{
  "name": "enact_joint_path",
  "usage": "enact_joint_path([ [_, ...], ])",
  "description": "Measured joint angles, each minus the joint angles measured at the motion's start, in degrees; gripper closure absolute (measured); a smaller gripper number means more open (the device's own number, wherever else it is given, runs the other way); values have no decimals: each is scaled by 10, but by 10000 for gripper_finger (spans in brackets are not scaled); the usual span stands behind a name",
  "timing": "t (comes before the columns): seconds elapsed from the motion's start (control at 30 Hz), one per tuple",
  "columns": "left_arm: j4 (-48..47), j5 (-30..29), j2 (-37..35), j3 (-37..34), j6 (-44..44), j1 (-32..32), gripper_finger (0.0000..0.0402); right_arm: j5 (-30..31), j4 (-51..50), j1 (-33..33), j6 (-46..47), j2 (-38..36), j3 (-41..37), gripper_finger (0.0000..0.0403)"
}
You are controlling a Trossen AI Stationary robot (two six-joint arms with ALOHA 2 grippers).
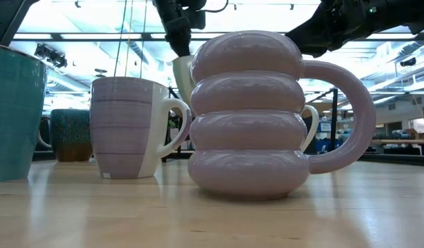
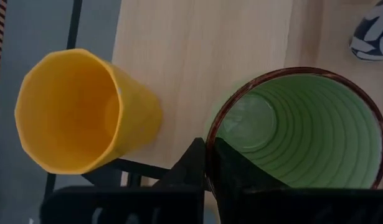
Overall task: Place coffee mugs
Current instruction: Put the green mug on the shelf
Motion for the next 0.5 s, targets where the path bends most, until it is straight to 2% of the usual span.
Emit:
enact_joint_path([
  [0.5,3,-13,0,0,14,3,385,0,0,0,0,0,0,238],
])
